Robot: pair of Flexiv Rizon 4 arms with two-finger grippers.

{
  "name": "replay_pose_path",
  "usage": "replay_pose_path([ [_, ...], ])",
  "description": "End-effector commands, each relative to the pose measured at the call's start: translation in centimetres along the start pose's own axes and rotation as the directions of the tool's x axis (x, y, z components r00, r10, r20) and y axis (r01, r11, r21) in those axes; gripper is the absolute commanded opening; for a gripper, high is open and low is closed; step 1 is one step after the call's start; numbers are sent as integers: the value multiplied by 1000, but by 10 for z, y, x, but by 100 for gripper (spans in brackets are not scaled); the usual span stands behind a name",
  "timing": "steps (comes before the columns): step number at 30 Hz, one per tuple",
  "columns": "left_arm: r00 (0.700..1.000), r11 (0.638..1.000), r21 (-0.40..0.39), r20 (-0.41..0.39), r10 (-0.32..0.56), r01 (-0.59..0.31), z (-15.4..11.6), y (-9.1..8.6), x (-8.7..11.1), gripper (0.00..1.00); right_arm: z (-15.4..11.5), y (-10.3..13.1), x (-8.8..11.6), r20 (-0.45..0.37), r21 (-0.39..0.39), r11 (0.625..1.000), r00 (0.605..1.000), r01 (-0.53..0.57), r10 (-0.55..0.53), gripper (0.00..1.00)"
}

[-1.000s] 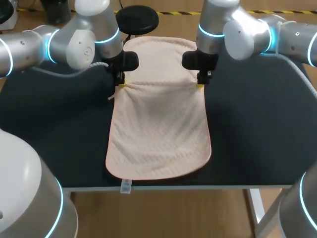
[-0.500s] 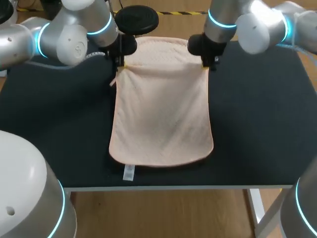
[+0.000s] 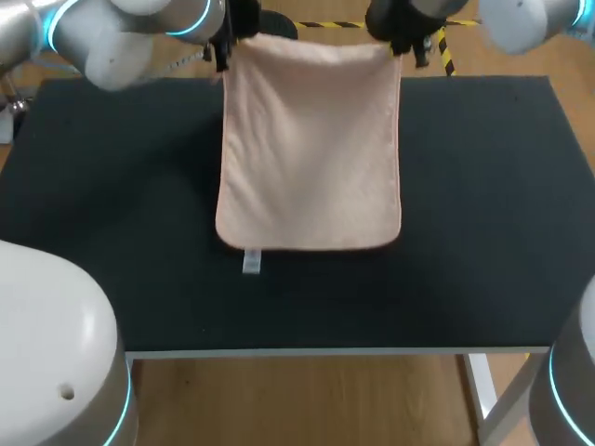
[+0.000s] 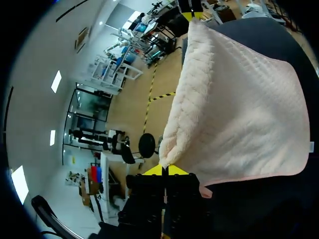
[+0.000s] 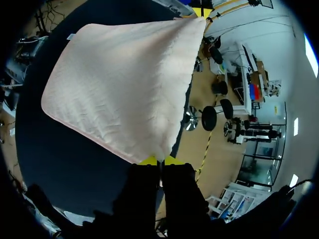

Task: Fold the towel

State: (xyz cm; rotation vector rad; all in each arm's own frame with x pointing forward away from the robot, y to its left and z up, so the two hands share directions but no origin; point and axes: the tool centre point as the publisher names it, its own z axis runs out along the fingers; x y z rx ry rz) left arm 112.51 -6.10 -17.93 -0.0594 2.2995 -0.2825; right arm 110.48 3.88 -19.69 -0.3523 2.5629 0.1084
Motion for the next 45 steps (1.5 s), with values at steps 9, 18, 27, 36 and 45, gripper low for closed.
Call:
replay_pose_path([
  [9, 976, 1000, -14, 219, -12, 16, -85, -12, -78, 0, -111, -10, -69, 160, 40, 999, 987, 20, -27, 0],
  [18, 936, 1000, 3, 352, 15, -17, -114, -30, -134, 0, -163, -12, -112, 323, 70, 997, 945, 27, -49, 0],
  [27, 944, 998, 5, 325, 57, -62, -113, -34, -129, 0, -160, -9, -103, 336, 87, 996, 940, 35, -62, 0],
  [36, 993, 1000, 26, 118, 9, -12, -104, -22, -28, 0, -115, -7, -19, 104, 76, 993, 990, 92, -100, 0],
  [45, 999, 999, 30, 15, -35, 35, -132, -23, 46, 0, -111, 4, 47, -6, 30, 994, 994, 105, -105, 0],
])
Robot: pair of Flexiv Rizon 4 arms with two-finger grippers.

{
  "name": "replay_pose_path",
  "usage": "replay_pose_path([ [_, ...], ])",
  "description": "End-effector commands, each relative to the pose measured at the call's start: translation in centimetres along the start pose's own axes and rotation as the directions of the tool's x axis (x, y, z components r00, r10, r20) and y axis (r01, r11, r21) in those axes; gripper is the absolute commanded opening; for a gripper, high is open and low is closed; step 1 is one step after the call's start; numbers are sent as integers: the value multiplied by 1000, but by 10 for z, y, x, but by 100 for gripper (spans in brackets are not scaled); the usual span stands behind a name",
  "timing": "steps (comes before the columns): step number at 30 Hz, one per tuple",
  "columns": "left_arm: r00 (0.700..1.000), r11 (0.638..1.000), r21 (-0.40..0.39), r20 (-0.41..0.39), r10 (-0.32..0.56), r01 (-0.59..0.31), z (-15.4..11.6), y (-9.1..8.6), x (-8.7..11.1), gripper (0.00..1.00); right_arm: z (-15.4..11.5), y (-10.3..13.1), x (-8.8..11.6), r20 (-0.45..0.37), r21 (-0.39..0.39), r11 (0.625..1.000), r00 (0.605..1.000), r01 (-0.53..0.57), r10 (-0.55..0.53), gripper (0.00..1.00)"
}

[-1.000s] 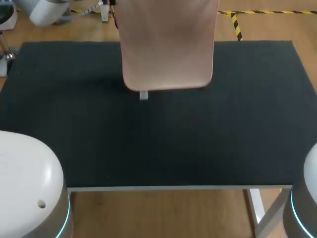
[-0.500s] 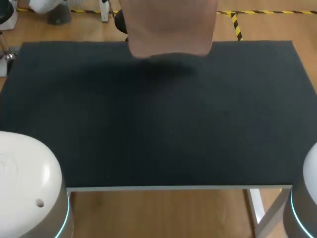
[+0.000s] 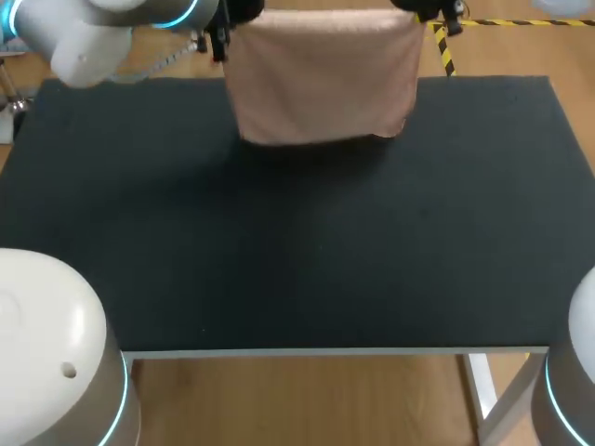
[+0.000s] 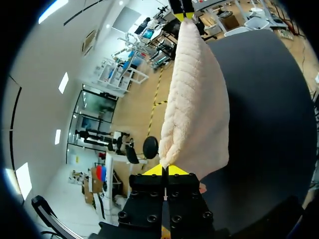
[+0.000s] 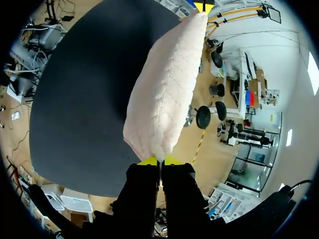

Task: Fold the towel

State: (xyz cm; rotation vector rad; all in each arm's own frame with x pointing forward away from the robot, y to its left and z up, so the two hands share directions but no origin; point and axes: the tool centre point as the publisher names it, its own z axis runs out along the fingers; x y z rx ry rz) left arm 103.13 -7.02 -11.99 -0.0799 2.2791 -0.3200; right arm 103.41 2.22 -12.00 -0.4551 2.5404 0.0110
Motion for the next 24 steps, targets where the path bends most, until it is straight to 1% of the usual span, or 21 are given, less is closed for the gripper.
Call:
replay_pose_path([
  [1, 1000, 1000, 5, -8, -9, 9, -28, 3, 28, 0, -7, 4, 31, -7, -23, 1000, 1000, 13, -13, 0],
  [3, 1000, 1000, 11, -30, -4, 5, -33, 1, 41, 0, -7, 10, 44, -28, -37, 999, 999, 25, -26, 0],
  [5, 999, 1000, 16, -50, -4, 5, -35, 0, 49, 0, -6, 14, 53, -44, -47, 999, 999, 25, -27, 0],
  [10, 994, 1000, -2, -108, -8, 8, -28, 1, 72, 0, 3, 24, 77, -95, -59, 998, 995, 35, -41, 0],
  [15, 985, 999, -15, -169, -40, 38, -18, 4, 90, 0, 20, 27, 97, -148, -48, 999, 989, 5, -12, 0],
  [20, 966, 998, -54, -252, -54, 42, 3, 11, 113, 0, 39, 30, 115, -208, -50, 999, 978, -22, 11, 0],
  [24, 940, 996, -77, -333, -67, 43, 19, 18, 133, 0, 57, 32, 127, -256, -47, 998, 966, -42, 28, 0],
])
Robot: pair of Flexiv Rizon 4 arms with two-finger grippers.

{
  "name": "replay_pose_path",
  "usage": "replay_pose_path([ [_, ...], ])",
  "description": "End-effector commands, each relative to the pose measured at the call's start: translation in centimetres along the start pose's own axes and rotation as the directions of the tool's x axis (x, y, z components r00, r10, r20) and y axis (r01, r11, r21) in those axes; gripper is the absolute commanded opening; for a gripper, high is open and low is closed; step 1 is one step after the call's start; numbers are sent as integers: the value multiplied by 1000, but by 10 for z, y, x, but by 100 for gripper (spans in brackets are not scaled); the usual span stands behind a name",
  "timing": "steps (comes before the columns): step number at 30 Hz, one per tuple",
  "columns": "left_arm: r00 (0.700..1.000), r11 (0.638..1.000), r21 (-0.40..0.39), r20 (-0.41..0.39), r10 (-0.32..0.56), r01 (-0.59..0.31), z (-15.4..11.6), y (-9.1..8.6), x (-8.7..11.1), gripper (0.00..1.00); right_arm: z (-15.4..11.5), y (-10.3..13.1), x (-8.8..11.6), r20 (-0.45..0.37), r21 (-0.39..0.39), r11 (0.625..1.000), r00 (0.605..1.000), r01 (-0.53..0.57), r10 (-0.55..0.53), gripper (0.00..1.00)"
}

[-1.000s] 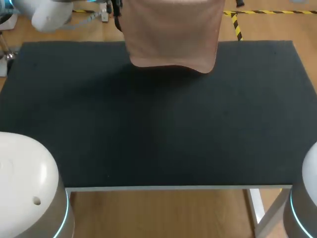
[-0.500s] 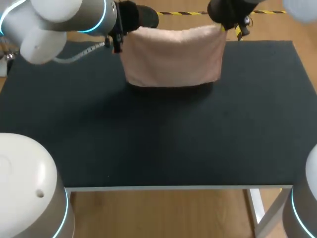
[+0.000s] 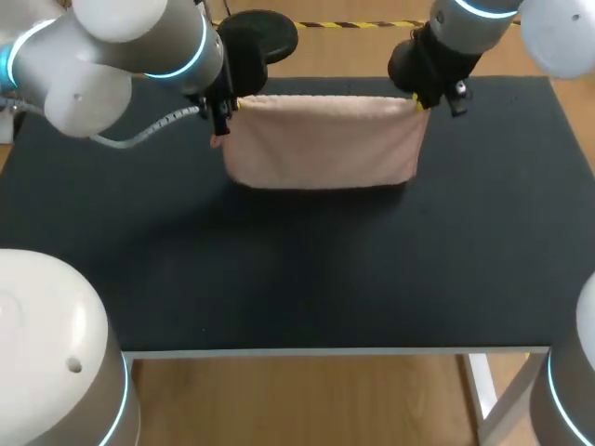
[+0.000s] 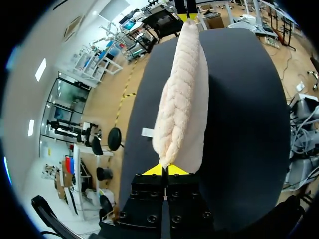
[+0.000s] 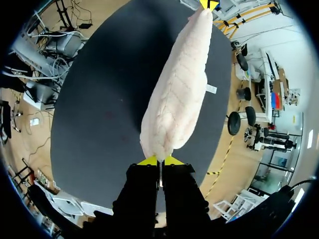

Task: Fold the towel

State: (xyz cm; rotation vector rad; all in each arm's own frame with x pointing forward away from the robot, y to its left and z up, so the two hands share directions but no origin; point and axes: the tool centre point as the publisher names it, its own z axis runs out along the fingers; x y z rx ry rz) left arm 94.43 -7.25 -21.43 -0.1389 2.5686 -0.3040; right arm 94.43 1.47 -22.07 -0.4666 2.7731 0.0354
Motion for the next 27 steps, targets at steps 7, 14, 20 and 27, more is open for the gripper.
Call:
replay_pose_path([
  [7, 986, 999, -30, -169, 6, -12, 59, 5, 12, 0, 50, -3, 5, -117, 7, 998, 991, -63, 64, 0],
  [14, 977, 999, -34, -215, -7, 0, 95, 10, 1, 0, 84, -10, -3, -168, 19, 995, 981, -97, 99, 0],
  [20, 973, 997, -62, -230, 36, -52, 125, 10, -9, 0, 112, -17, -12, -211, 43, 990, 967, -136, 142, 0],
  [27, 968, 996, -74, -247, 40, -59, 150, 13, -13, 0, 137, -24, -23, -222, 75, 988, 964, -134, 147, 0],
])
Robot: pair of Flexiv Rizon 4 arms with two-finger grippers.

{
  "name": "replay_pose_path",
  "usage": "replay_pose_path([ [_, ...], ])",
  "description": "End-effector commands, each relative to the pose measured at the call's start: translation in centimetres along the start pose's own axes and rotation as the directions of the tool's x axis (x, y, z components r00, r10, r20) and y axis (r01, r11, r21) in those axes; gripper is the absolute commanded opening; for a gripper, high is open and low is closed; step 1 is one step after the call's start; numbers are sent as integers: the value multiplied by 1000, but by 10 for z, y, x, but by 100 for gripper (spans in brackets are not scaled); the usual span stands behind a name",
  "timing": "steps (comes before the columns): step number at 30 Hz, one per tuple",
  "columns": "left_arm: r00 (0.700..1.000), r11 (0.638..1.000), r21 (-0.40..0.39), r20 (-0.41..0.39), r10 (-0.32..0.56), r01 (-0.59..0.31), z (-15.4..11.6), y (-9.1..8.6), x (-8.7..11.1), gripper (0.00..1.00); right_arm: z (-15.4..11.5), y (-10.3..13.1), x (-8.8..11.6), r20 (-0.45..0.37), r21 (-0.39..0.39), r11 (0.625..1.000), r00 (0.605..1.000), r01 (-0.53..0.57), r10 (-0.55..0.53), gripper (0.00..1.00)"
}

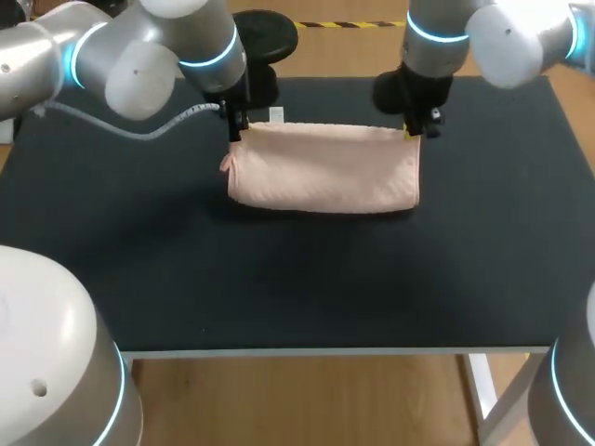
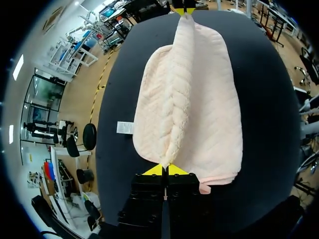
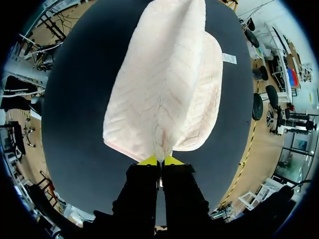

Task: Fold the towel

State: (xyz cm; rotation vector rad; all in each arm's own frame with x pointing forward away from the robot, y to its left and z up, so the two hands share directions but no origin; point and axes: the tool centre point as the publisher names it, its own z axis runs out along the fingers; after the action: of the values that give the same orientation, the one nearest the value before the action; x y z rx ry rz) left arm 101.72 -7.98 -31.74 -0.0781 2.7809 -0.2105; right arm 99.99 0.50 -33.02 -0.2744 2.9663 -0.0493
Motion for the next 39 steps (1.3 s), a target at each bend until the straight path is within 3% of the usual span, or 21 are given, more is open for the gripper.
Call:
replay_pose_path([
  [1, 999, 1000, -6, -47, 7, -7, 26, -3, -11, 0, 17, 1, -17, -54, 14, 1000, 999, -4, 5, 0],
  [26, 998, 1000, 10, -70, 8, -8, 60, 3, -49, 0, 35, -9, -63, -26, 29, 998, 998, -61, 62, 0],
  [27, 997, 1000, 11, -70, 7, -7, 60, 3, -50, 2, 35, -9, -64, -24, 28, 998, 998, -62, 62, 0],
  [28, 998, 1000, 9, -70, 8, -7, 61, 3, -51, 13, 35, -9, -66, -22, 28, 998, 998, -62, 63, 1],
  [29, 997, 1000, 9, -70, 8, -8, 62, 3, -51, 23, 36, -9, -67, -21, 28, 998, 998, -63, 64, 8],
  [30, 997, 1000, 9, -71, 10, -9, 62, 3, -52, 31, 36, -9, -69, -20, 29, 998, 998, -64, 65, 25],
  [31, 997, 1000, 10, -72, 12, -11, 63, 2, -52, 45, 35, -9, -70, -18, 30, 997, 998, -65, 66, 71],
  [32, 997, 1000, 10, -73, 13, -12, 64, 2, -53, 90, 35, -10, -71, -18, 31, 997, 998, -67, 67, 100],
  [33, 997, 1000, 9, -76, 14, -13, 64, 2, -53, 100, 35, -10, -72, -16, 34, 997, 997, -71, 72, 100],
  [39, 997, 1000, 31, -75, 9, -7, 59, 4, -57, 100, 24, -14, -71, 8, 34, 996, 996, -87, 87, 100],
])
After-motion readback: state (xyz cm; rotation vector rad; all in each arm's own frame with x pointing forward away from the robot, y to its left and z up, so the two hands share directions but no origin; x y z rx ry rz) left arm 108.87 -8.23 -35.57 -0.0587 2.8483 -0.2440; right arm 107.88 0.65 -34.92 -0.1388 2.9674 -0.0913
